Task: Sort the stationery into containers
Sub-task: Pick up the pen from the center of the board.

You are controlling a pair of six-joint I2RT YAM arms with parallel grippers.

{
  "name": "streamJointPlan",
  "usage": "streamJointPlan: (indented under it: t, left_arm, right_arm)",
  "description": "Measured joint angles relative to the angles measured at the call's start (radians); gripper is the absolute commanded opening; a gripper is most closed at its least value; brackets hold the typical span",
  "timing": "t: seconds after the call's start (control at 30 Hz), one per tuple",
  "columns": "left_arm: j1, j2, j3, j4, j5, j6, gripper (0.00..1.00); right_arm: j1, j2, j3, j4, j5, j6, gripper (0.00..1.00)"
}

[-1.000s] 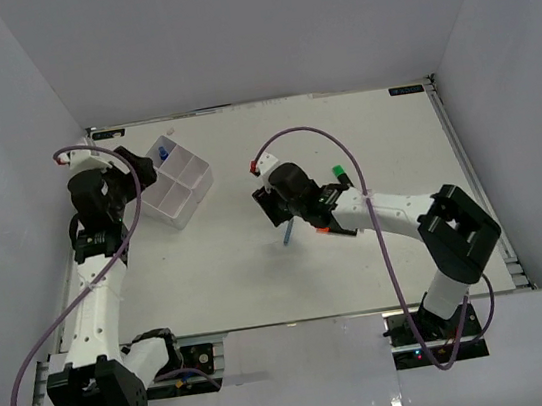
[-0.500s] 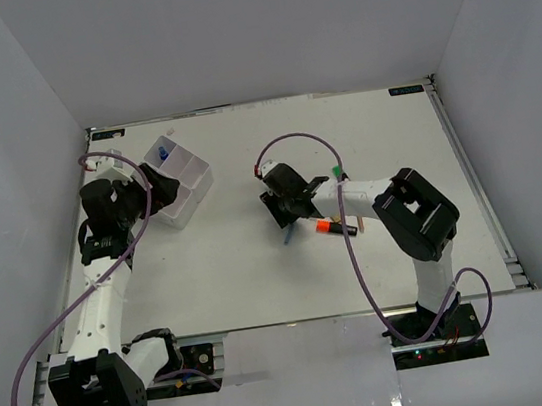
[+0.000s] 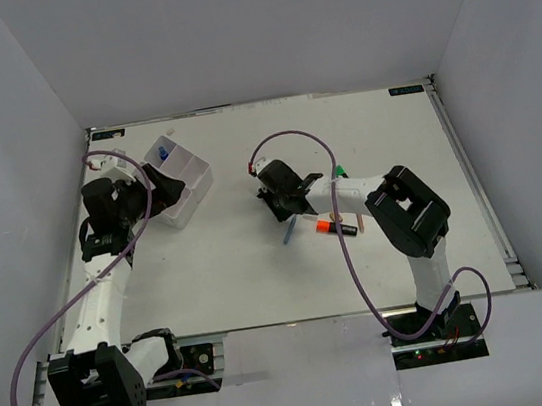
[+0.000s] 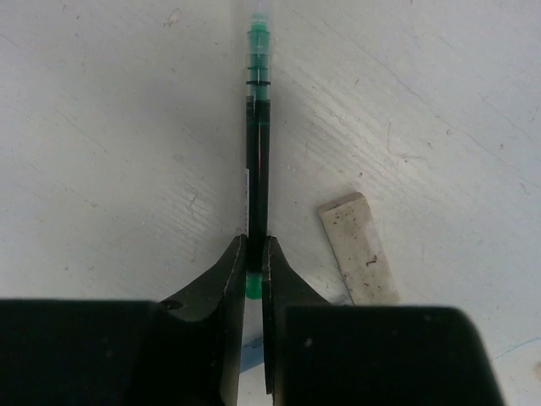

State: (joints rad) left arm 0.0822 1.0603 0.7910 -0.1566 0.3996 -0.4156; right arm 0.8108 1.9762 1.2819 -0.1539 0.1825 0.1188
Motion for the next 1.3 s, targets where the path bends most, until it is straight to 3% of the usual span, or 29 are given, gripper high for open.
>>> streamJointPlan:
  t: [0.17, 0.27, 0.47, 0.57, 0.7, 0.8, 0.83, 1.07, 1.23, 1.3]
  left_arm:
    - [-0.002, 0.059, 0.007, -0.010, 0.090, -0.053, 0.98]
    - [-0.021, 0.084, 0.016, -0.033, 0.126, -0.094, 0.98]
    - [-0.162, 0.086, 0.073, -0.063, 0.134, -0.169, 0.97]
    - [-0.240, 0.088, 0.116, -0.077, 0.112, -0.196, 0.92]
    - [-0.322, 0.095, 0.161, -0.081, 0.075, -0.227, 0.81]
    - [-0.356, 0.097, 0.174, -0.087, 0.056, -0.246, 0.67]
    - [-0.366, 0.097, 0.174, -0.090, 0.048, -0.251, 0.58]
    - [-0.406, 0.097, 0.175, -0.114, 0.006, -0.272, 0.22]
    - [-0.420, 0.097, 0.182, -0.113, -0.013, -0.277, 0.08]
    - [-0.421, 0.097, 0.183, -0.114, -0.027, -0.274, 0.06]
  right_arm:
    - [0.011, -0.038, -0.039, 0.029, -0.017, -0.025, 0.08]
    - [0.043, -0.142, -0.128, 0.074, -0.035, -0.036, 0.08]
    - [0.135, -0.412, -0.268, 0.236, -0.080, -0.065, 0.08]
    - [0.173, -0.497, -0.301, 0.319, -0.094, -0.078, 0.08]
    - [0.190, -0.557, -0.348, 0.392, -0.108, -0.088, 0.08]
    - [0.193, -0.572, -0.364, 0.411, -0.111, -0.096, 0.08]
    - [0.193, -0.575, -0.366, 0.414, -0.111, -0.097, 0.08]
    - [0.198, -0.588, -0.387, 0.434, -0.111, -0.100, 0.09]
    - [0.200, -0.591, -0.397, 0.445, -0.111, -0.099, 0.23]
    - [0.200, -0.594, -0.398, 0.445, -0.107, -0.097, 0.48]
